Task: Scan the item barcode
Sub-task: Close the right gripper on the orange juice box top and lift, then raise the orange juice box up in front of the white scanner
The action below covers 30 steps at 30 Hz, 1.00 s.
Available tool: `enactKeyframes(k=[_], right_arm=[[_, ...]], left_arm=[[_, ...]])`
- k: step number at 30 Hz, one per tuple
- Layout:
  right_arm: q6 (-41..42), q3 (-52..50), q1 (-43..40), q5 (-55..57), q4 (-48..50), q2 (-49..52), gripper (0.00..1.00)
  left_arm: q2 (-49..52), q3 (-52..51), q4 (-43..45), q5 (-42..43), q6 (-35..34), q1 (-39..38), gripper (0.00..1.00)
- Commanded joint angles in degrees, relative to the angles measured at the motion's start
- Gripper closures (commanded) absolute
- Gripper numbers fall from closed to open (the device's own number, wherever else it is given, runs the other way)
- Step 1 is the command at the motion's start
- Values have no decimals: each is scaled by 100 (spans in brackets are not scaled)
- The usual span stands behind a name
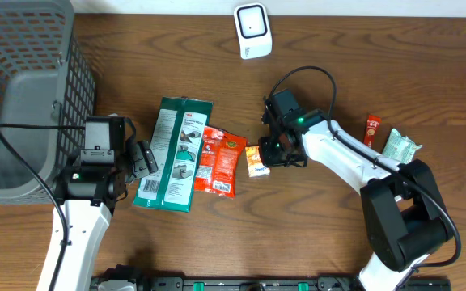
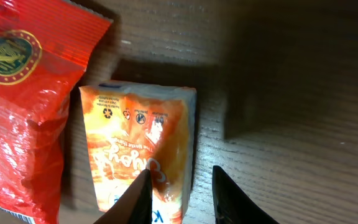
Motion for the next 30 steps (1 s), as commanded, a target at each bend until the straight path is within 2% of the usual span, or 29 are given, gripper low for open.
enactKeyframes(k=[1,11,13,16,18,24,30], right_arm=[[116,-81,-39,-282,79,184,73],[271,-361,-42,-433,505,232,72],[289,-503,-39,-459,732,232,79],[175,-542,-44,-455,809,229,96],[-20,-518,-83,-457,780,122,99],[-446,-258,-284,-140,254,-1027,99],[-420,422,-308,1467,-1067,-1991,99]], left_arm=[[2,83,0,35,-11,17,15],[2,83,0,35,-11,17,15],[2,83,0,35,-11,17,15],[2,83,0,33,-13,17,15],[2,83,0,35,-11,17,15],[2,83,0,35,-11,17,15],[2,83,2,35,-13,17,15]])
